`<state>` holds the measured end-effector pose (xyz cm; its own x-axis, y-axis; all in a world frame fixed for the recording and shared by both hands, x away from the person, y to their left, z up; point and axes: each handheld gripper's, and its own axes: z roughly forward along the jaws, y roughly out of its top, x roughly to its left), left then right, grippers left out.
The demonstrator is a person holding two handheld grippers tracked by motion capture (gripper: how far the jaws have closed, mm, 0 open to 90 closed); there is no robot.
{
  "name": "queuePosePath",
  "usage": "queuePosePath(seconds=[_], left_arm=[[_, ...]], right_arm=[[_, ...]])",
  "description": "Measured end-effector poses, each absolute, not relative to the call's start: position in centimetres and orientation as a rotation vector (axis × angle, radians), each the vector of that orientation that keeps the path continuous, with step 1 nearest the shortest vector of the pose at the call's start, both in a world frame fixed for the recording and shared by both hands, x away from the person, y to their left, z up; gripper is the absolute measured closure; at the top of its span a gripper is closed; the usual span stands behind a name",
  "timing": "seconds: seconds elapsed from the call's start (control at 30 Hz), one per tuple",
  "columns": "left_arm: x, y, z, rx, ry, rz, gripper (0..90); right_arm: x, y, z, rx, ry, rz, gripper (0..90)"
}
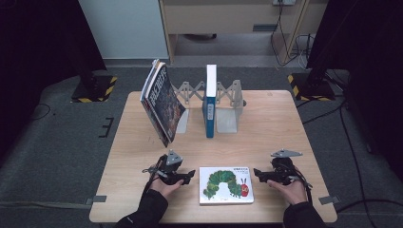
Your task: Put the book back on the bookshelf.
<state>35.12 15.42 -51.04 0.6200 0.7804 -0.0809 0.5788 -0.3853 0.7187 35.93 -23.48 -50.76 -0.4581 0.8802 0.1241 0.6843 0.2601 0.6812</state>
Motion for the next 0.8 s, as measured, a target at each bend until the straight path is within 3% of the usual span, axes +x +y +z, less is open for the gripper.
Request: queuePosePath(seconds=[0.43,0.8], left_arm=[[35.5,15.9,-52.6,2.184,1.067,0.339,21.8],[35.1,15.7,-53.6,2.192,0.950,0.382,4.7]], right_arm=[[34.6,-22.2,-50.6,1.425,2.303,1.008,11.9],[33.8,-20.8,-50.9,1.410,2.339,1.063,26.6]])
